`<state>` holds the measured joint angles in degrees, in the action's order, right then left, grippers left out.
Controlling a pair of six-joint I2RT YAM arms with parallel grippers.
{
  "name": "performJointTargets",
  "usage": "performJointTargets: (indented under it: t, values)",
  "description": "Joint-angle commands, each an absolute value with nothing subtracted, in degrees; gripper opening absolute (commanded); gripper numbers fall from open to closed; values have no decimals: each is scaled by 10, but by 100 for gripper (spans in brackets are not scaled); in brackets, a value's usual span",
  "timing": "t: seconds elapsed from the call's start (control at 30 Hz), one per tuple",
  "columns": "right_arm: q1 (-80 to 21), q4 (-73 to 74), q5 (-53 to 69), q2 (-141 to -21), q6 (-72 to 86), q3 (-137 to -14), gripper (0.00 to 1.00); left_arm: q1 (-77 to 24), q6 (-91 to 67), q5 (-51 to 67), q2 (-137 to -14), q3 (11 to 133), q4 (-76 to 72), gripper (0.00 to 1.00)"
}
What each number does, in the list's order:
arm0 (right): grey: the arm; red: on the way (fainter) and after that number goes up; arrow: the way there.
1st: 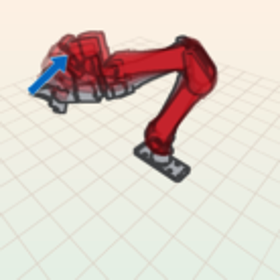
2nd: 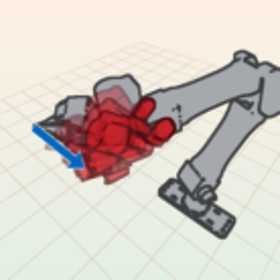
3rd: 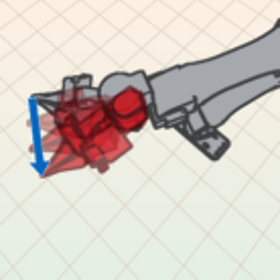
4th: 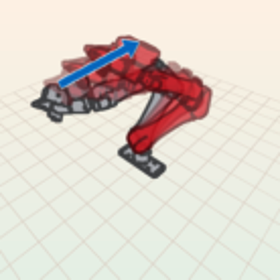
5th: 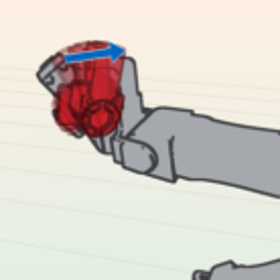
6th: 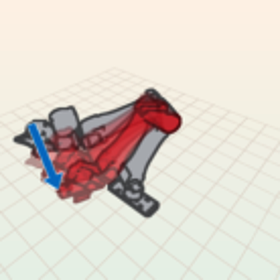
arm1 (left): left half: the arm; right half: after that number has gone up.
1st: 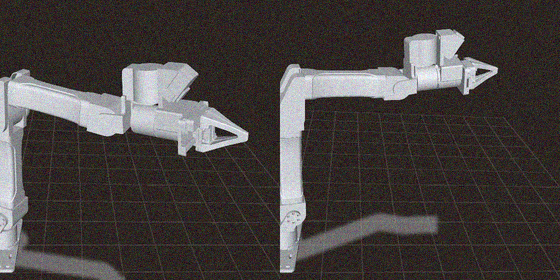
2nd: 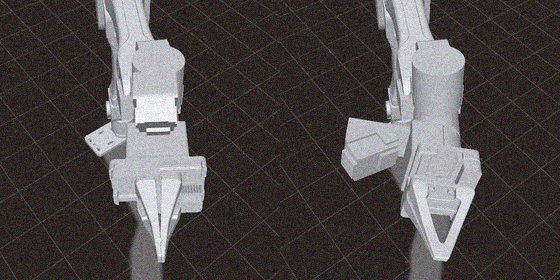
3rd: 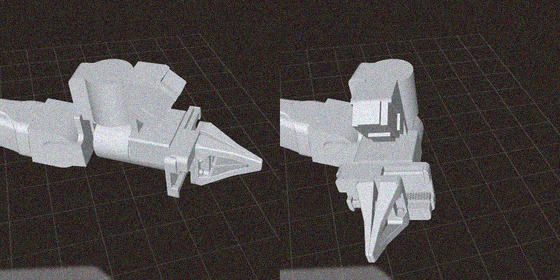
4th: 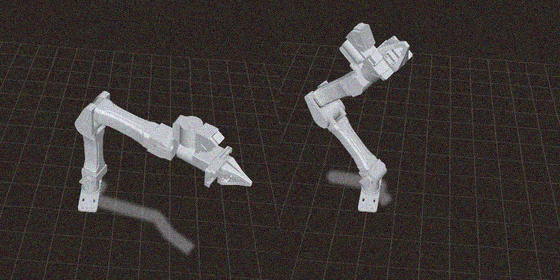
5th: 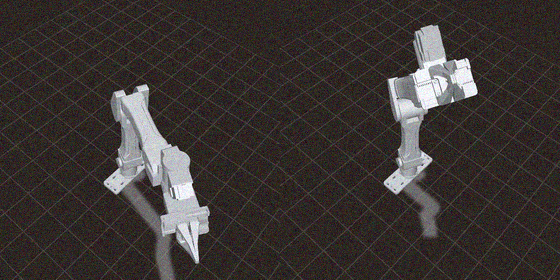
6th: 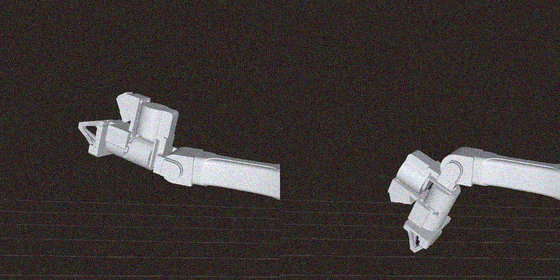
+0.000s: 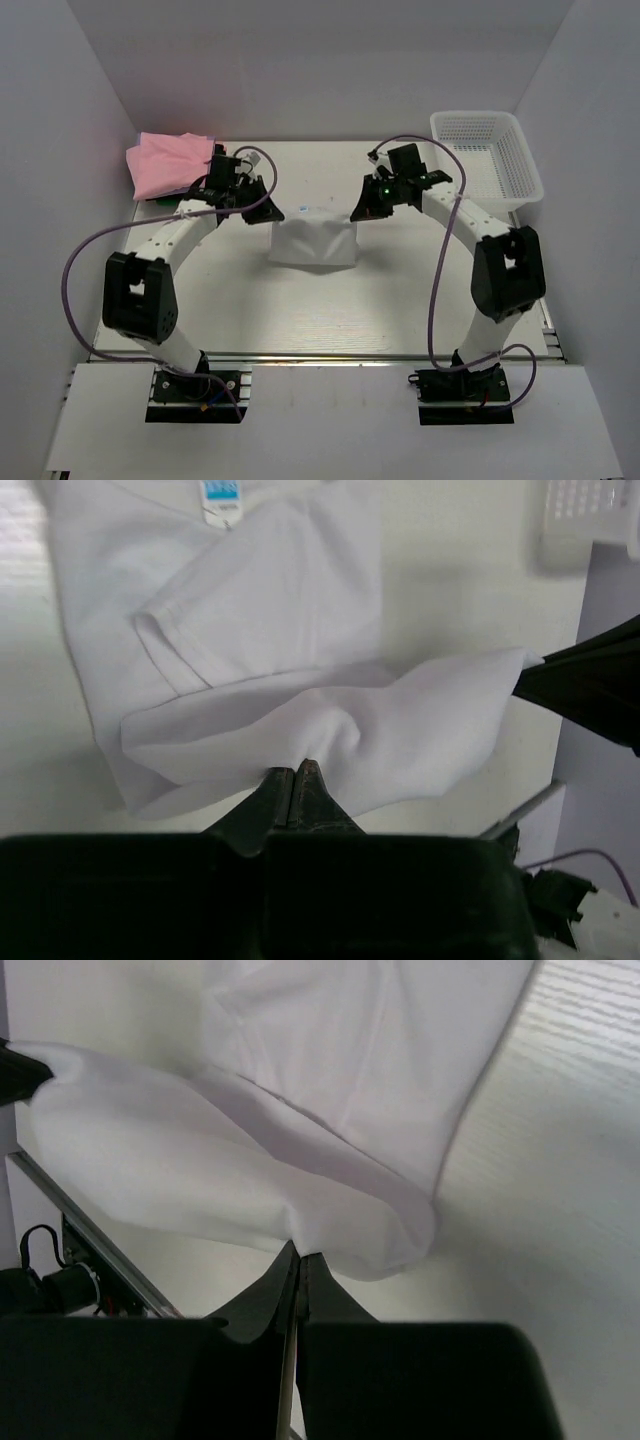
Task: Fold and stack the t-shirts
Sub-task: Fold the long partially folded tshirt into a neat square
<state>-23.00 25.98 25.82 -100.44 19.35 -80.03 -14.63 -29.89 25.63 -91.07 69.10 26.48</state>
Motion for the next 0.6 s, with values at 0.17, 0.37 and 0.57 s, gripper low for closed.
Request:
performJointTargets:
  t: [0.17, 0.37, 0.57]
  values:
    - [-188, 256, 330, -1152, 178, -981, 0, -98, -321, 211, -1022, 800, 234, 0]
    - [-177, 233, 336, -1258, 175, -1090, 0, -80, -321, 234, -1155, 899, 175, 10]
    - [-172, 135, 277, -1397, 167, -1249, 90, -61, -328, 255, -1242, 1018, 136, 99]
